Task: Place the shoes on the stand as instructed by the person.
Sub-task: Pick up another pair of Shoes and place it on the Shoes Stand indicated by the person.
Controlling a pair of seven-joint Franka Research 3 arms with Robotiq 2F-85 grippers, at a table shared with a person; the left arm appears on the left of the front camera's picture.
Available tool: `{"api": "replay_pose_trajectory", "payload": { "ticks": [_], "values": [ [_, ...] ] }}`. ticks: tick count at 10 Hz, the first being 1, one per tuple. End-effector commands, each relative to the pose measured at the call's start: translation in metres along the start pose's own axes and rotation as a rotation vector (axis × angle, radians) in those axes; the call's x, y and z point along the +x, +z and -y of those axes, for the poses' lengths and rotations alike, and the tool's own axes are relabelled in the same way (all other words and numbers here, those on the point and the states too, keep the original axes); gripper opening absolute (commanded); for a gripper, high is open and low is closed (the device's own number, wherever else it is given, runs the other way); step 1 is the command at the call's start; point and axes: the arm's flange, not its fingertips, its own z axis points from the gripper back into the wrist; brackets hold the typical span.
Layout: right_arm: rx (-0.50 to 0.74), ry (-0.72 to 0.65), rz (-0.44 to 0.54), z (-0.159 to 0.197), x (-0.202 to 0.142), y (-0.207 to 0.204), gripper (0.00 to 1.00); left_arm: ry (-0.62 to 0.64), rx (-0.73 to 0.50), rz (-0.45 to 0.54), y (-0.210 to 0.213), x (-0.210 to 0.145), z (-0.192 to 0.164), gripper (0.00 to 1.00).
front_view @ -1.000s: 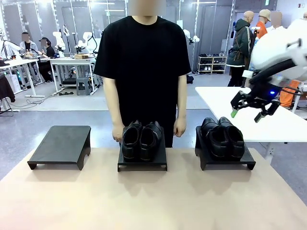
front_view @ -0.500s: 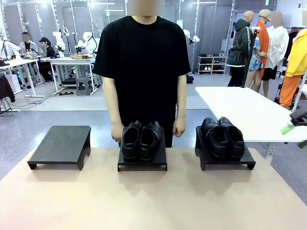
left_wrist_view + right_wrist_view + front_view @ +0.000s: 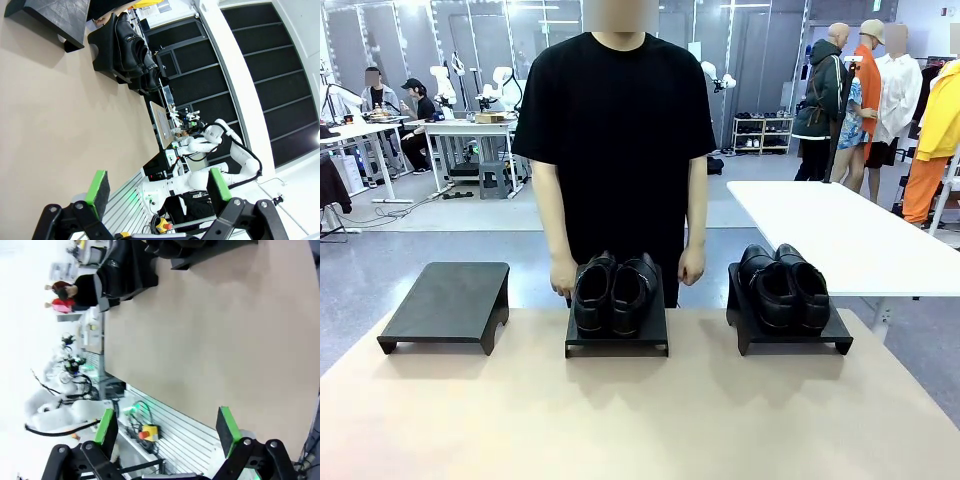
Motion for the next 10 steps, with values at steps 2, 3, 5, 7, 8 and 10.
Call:
{"api": "replay_pose_trajectory", "payload": {
  "ticks": [2, 3, 5, 7, 8, 10],
  "values": [
    [0.130, -0.006, 0.047, 0.036, -0.020, 0.000, 1.00, -0.010, -0.010, -0.003, 0.001, -0.002, 0.003, 1.00],
    [0.151, -0.013, 0.063, 0.045, -0.028, 0.000, 1.00, -0.010, -0.010, -0.003, 0.001, -0.002, 0.003, 1.00],
    [0.141, -0.024, 0.069, 0.047, -0.026, -0.001, 1.00, -0.010, -0.010, -0.003, 0.001, -0.002, 0.003, 1.00],
    [0.127, -0.048, 0.054, 0.049, -0.032, 0.001, 1.00, -0.010, -0.010, -0.003, 0.001, -0.002, 0.003, 1.00],
    [0.127, -0.048, 0.054, 0.049, -0.032, 0.001, 1.00, -0.010, -0.010, -0.003, 0.001, -0.002, 0.003, 1.00],
    [0.127, -0.048, 0.054, 0.049, -0.032, 0.001, 1.00, -0.010, -0.010, -0.003, 0.001, -0.002, 0.003, 1.00]
  ]
}}
